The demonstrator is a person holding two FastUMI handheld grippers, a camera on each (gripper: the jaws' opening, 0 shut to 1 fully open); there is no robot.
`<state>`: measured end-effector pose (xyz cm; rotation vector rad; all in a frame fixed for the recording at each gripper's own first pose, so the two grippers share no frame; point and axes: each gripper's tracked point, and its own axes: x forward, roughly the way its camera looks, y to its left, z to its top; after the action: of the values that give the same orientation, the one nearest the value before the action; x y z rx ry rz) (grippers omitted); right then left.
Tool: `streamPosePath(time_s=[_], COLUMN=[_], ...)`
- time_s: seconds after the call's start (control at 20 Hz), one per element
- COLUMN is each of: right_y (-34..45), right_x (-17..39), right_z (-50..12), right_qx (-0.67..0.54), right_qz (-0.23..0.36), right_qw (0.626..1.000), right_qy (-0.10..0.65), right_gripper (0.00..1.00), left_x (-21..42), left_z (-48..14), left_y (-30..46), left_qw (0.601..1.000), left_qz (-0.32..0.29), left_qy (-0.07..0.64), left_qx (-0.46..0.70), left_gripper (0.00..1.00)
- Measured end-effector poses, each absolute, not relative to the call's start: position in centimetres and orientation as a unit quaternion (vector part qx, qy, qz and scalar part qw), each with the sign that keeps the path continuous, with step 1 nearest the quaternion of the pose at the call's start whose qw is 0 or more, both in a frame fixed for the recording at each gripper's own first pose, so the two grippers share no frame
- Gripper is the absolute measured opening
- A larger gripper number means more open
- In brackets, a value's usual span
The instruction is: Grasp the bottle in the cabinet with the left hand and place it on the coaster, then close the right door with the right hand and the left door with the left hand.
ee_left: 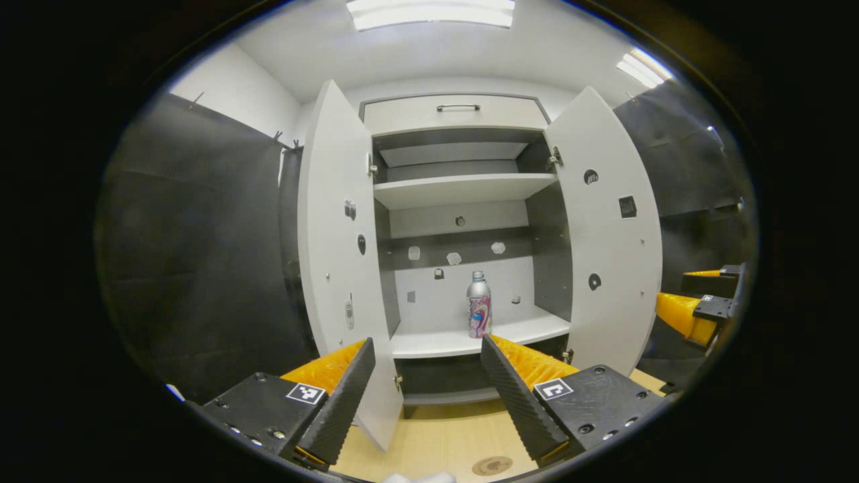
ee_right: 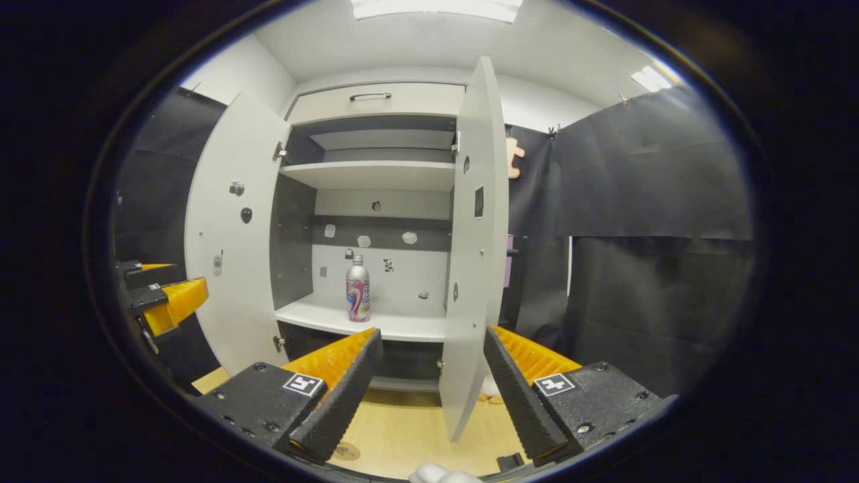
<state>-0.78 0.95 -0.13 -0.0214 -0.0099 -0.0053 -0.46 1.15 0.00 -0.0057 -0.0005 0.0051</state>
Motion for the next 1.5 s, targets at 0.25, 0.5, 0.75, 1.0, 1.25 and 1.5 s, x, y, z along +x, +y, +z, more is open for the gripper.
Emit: streamPosePath(time_s=[0.25,0.5,0.75,1.0,1.25,1.5], right_y=[1.1,1.0,0.7,-0.5,-2.3,-3.0], right_x=[-0.9,-1.3,-1.4,-1.5,-1.2,-0.7], right_z=[-0.1,0.1,0.5,1.7,2.7,2.9], right_qx=[-0.012,-0.013,-0.01,-0.007,-0.019,-0.043], right_qz=[-0.002,-0.004,-0.017,-0.041,-0.075,-0.096], right_qw=[1.0,1.0,1.0,0.999,0.997,0.994], right_qy=[-0.006,-0.003,-0.003,-0.005,-0.008,-0.002], right_gripper=[0.99,1.0,0.99,0.99,0.99,0.99], left_x=[-0.2,2.9,10.2,19.3,29.4,37.0], left_z=[-0.1,0.3,2.2,3.6,0.8,-4.0], left_y=[1.4,0.8,-1.2,-4.9,-8.7,-11.2], left_qw=[1.0,1.0,0.999,0.997,0.997,0.997], left_qz=[0.007,-0.002,-0.02,-0.039,-0.047,-0.053], left_qy=[-0.001,-0.006,-0.032,-0.05,-0.03,0.012], left_qx=[-0.003,-0.013,-0.029,-0.043,-0.053,-0.055], left_gripper=[0.98,0.97,0.97,0.97,0.97,0.97])
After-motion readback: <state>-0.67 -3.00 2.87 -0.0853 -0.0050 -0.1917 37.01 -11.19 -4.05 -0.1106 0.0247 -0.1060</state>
